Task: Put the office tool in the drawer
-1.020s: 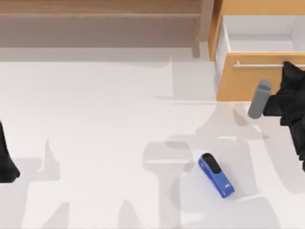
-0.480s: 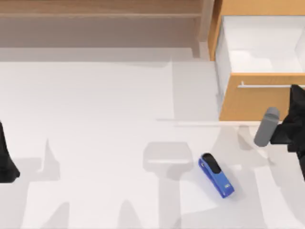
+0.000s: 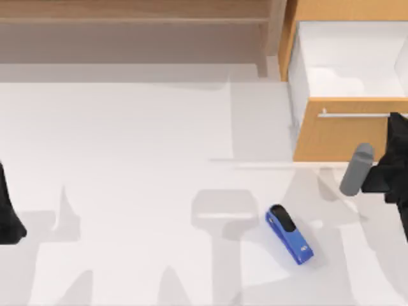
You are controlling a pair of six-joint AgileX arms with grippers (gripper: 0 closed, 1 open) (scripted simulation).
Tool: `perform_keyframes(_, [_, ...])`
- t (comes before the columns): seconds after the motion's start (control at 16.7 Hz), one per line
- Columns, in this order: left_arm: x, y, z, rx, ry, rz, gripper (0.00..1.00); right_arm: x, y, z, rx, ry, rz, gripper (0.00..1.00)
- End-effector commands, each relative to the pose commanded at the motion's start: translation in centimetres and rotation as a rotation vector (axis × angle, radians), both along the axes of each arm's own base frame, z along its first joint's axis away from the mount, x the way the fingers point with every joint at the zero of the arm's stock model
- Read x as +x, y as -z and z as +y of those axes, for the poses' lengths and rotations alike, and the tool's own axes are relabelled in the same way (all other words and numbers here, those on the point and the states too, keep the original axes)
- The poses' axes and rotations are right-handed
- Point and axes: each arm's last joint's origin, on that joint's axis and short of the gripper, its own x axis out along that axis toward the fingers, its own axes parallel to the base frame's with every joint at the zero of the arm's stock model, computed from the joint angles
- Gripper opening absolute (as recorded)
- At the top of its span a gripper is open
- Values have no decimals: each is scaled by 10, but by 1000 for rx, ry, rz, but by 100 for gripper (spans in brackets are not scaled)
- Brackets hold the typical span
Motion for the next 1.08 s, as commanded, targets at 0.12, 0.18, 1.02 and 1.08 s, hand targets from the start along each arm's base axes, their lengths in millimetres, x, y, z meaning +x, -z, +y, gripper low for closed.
perform_keyframes(0.12, [0,0,0,0,0,0,100,0,0,0,0,0,0,53])
perform_keyframes(0.18, [0,0,0,0,0,0,100,0,0,0,0,0,0,60])
perform_keyframes(1.02, [0,0,0,0,0,0,100,0,0,0,1,0,-1,100])
perform_keyframes(1.08, [0,0,0,0,0,0,100,0,0,0,1,0,-2,100])
